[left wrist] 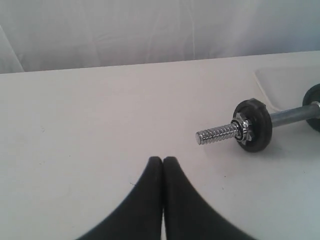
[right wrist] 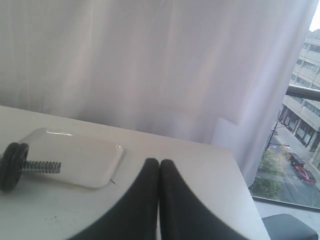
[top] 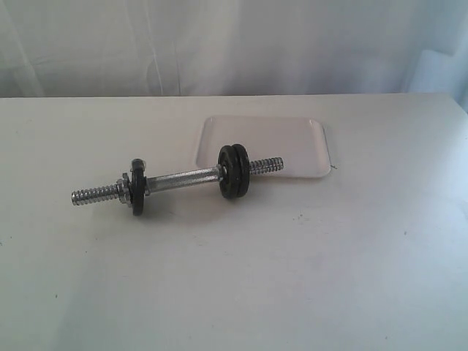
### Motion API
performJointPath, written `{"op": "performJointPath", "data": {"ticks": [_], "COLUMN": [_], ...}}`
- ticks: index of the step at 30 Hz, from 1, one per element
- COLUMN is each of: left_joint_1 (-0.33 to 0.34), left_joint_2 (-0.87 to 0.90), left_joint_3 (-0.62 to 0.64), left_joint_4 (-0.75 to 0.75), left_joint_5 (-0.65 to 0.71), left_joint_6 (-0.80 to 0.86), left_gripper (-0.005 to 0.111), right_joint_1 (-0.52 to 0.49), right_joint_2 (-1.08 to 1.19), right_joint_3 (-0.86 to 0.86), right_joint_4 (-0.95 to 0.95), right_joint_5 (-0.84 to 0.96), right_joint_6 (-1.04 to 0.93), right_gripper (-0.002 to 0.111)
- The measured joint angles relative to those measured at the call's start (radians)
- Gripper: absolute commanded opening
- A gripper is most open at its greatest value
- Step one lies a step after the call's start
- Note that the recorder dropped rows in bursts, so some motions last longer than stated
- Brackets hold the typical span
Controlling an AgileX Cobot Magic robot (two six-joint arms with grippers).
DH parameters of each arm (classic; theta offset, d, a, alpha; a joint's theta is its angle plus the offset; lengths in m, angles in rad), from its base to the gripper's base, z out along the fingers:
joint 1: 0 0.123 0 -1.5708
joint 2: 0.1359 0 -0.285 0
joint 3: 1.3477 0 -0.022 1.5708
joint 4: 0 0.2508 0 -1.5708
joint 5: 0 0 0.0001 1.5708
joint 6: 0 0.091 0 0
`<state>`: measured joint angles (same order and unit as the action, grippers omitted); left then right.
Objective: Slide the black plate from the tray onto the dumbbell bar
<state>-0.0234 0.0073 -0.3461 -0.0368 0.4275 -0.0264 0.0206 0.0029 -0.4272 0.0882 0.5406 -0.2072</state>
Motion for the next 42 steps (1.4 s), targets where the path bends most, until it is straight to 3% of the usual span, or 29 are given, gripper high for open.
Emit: {"op": "performJointPath", "data": {"ticks": [7,13,18,42], "left_joint_1": [0.000,0.000,0.000,0.000], "left_joint_2": [-0.002,-0.002,-0.002,-0.002], "left_joint_3": [0.332,0.341,0.341,0.341], "left_joint_4": [-0.004,-0.004,-0.004,-0.004], "left_joint_5": [-0.428,-0.345,-0.295,-0.284], "left_joint_6": [-0.003,0.026,0.044,0.046], "left_gripper": [0.000,0.000,0.000,0.000], "right_joint_1": [0.000,0.000,0.000,-0.004], "right_joint_2": [0.002,0.002,0.002,0.002], "right_joint_3": [0.235,0.417,0.422,0.422], "right_joint_4": [-0.001,-0.009,-0.015,-0.015], "right_joint_5": [-0.356,-0.482,-0.378,-0.368], "right_joint_6": [0.000,-0.004,-0.028,-0.020], "right_gripper": [0.000,0.000,0.000,0.000]}}
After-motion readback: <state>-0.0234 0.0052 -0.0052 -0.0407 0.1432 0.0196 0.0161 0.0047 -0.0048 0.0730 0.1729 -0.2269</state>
